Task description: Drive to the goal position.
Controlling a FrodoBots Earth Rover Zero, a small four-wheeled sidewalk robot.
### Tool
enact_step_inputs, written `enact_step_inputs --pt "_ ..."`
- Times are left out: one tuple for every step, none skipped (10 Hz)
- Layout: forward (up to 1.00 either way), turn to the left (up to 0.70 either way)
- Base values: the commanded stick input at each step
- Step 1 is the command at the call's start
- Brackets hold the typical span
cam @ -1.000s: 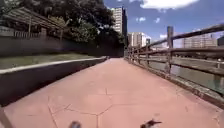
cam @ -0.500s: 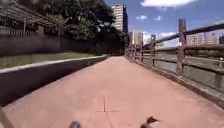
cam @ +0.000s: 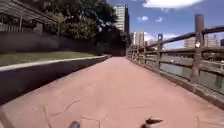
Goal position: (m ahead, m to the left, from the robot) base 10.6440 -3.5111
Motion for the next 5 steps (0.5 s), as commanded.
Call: enact_step_inputs --pt "1.0 0.0" --pt "1.0 0.0" --pt "1.0 0.0" --pt "1.0 0.0" --pt "1.0 -0.13"
